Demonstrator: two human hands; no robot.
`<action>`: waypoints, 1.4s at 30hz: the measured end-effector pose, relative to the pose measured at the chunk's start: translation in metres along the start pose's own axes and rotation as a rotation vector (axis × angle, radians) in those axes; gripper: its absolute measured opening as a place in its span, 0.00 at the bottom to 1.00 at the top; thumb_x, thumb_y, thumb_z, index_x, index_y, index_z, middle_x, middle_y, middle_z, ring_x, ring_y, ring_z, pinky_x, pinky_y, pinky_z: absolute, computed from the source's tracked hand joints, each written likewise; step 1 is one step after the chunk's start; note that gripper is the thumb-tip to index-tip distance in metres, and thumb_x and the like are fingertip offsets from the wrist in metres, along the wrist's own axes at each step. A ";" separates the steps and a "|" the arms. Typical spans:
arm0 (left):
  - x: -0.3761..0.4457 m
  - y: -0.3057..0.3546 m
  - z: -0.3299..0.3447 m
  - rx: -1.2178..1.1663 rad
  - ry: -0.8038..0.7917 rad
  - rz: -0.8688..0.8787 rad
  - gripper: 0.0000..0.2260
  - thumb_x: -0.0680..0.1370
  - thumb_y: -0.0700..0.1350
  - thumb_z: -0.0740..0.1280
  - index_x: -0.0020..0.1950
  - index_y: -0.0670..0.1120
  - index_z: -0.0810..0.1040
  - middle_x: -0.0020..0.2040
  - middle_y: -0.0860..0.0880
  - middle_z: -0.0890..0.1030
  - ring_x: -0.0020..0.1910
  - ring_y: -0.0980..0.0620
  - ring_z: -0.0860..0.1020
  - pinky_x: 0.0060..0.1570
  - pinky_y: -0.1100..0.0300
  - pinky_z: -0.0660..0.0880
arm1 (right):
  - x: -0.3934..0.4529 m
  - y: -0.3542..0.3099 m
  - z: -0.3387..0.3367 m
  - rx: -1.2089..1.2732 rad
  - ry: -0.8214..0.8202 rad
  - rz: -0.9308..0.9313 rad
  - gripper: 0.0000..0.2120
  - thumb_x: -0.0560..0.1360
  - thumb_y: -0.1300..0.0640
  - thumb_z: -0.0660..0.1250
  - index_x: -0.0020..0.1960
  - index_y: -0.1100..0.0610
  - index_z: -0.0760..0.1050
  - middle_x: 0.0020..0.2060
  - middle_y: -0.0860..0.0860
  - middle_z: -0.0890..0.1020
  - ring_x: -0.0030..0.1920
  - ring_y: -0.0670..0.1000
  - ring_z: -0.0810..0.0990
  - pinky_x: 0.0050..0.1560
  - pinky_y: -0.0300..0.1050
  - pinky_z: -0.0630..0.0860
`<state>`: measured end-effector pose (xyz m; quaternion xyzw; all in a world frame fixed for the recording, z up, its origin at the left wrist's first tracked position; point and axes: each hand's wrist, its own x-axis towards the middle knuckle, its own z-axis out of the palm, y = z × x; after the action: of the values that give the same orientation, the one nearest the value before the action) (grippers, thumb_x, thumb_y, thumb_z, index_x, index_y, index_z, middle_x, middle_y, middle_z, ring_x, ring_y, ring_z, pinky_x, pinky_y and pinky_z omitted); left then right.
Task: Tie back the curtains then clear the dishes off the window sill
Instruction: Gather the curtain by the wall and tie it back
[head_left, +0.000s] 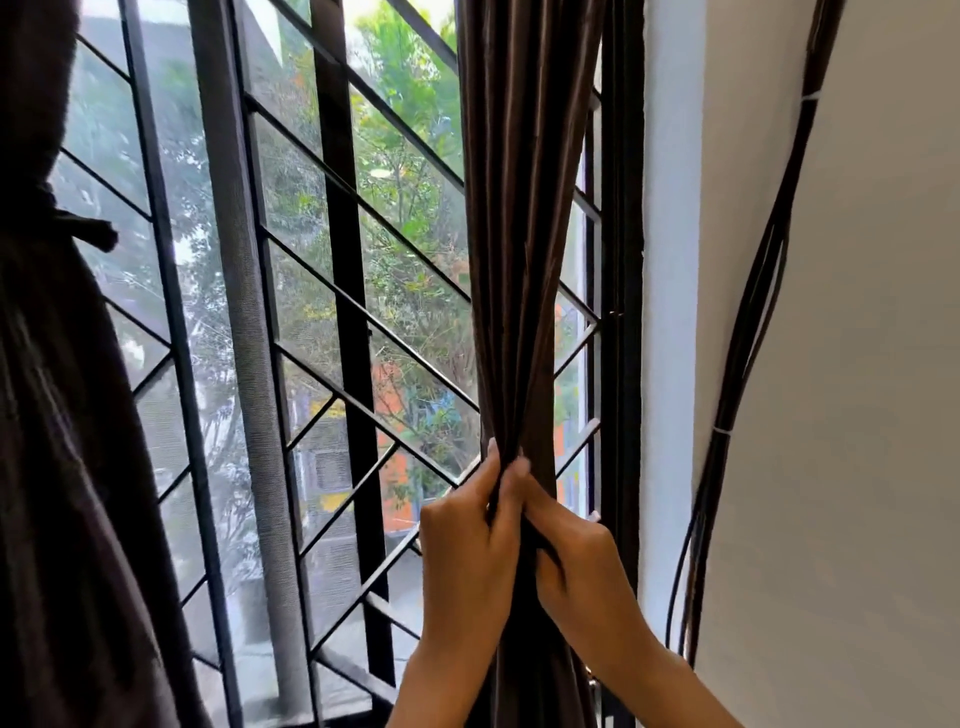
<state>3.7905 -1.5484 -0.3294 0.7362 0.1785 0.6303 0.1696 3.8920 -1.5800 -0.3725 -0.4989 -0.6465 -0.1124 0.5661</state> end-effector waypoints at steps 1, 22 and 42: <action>0.001 0.000 0.000 0.007 0.010 -0.008 0.07 0.77 0.44 0.67 0.41 0.45 0.81 0.23 0.60 0.71 0.21 0.64 0.68 0.25 0.74 0.61 | 0.000 0.001 -0.003 0.032 -0.020 -0.011 0.28 0.72 0.69 0.57 0.71 0.55 0.66 0.67 0.49 0.74 0.67 0.43 0.72 0.67 0.44 0.70; -0.008 -0.027 0.032 0.121 0.142 -0.100 0.18 0.73 0.46 0.64 0.63 0.51 0.78 0.27 0.44 0.77 0.30 0.55 0.75 0.25 0.75 0.62 | 0.026 -0.006 -0.004 0.027 0.255 0.132 0.14 0.76 0.62 0.67 0.58 0.48 0.80 0.43 0.35 0.83 0.40 0.33 0.81 0.37 0.31 0.76; -0.023 -0.048 0.024 -0.297 0.227 -0.227 0.17 0.73 0.41 0.65 0.57 0.56 0.82 0.50 0.60 0.84 0.44 0.64 0.80 0.45 0.68 0.77 | 0.031 0.014 -0.018 0.422 0.323 0.243 0.10 0.65 0.65 0.75 0.41 0.52 0.83 0.36 0.48 0.86 0.40 0.45 0.84 0.42 0.33 0.78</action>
<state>3.8088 -1.5180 -0.3751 0.6026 0.1834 0.7054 0.3250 3.9181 -1.5704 -0.3459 -0.4196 -0.4926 0.0150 0.7623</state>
